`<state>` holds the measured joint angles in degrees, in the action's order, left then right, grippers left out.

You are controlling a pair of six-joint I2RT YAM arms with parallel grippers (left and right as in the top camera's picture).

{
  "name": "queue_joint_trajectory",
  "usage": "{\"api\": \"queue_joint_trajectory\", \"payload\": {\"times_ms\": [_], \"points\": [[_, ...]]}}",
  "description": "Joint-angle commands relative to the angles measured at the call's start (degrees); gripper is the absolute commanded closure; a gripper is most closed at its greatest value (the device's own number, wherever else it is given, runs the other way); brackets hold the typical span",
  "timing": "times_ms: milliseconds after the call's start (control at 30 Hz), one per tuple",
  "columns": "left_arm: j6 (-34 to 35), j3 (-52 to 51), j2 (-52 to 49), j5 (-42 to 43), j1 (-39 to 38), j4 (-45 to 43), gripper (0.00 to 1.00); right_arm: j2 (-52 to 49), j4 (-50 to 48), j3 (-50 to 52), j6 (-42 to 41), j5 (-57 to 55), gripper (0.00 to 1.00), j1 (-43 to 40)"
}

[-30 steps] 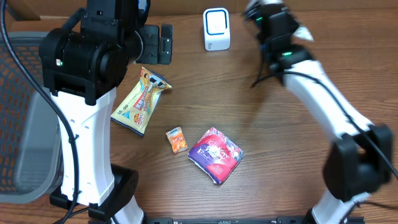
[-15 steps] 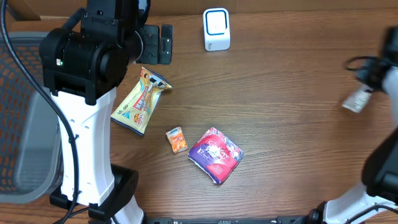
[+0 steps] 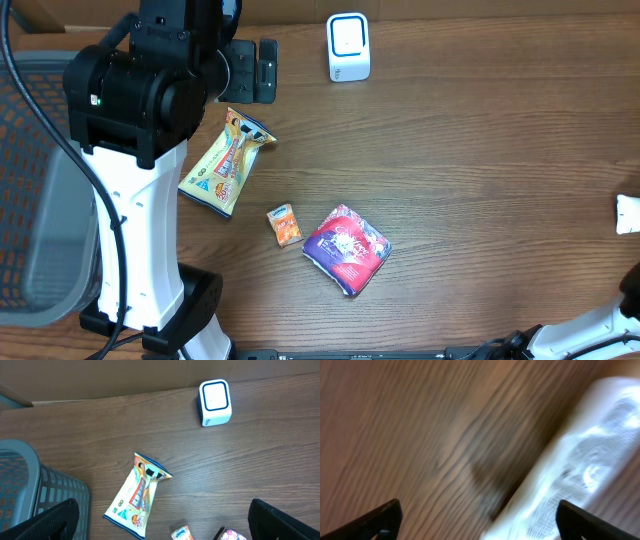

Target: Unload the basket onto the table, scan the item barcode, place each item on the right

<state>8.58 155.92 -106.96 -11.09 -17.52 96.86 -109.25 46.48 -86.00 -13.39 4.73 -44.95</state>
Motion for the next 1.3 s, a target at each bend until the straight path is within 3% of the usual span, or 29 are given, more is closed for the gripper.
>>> {"api": "queue_joint_trajectory", "payload": {"times_ms": [0, 167, 300, 467, 700, 900, 1067, 1267], "points": [[-0.9, -0.3, -0.6, 0.6, 0.2, -0.1, 0.00, 3.5, 3.1, -7.8, 0.1, 7.1, 0.00, 4.1], [-0.8, -0.3, -0.6, 0.6, 0.2, -0.1, 0.00, 8.8, 16.9, -13.2, 2.3, 24.0, 0.00, 15.6], [-0.9, -0.3, -0.6, 0.6, 0.2, -0.1, 0.00, 9.4, 28.7, -10.6, 14.6, 41.4, 0.00, 24.9], [-0.9, -0.3, -0.6, 0.6, 0.2, -0.1, 0.00, 9.4, 36.2, 0.1, 23.2, 42.7, 0.00, 34.3], [-0.9, -0.3, -0.6, 0.6, 0.2, -0.1, 0.00, 9.4, 22.9, 24.0, 24.4, 50.5, 0.00, 37.7], [-0.9, -0.3, -0.6, 0.6, 0.2, -0.1, 0.00, 9.4, 5.7, 43.3, 22.5, 54.5, 0.00, 38.2], [-0.9, -0.3, -0.6, 0.6, 0.2, -0.1, 0.00, 9.4, -10.5, 54.9, 12.2, 54.5, 0.00, 40.1], [-0.9, -0.3, -0.6, 0.6, 0.2, -0.1, 0.00, 9.4, -25.0, 58.0, -2.0, 48.7, 0.00, 46.9]]}}
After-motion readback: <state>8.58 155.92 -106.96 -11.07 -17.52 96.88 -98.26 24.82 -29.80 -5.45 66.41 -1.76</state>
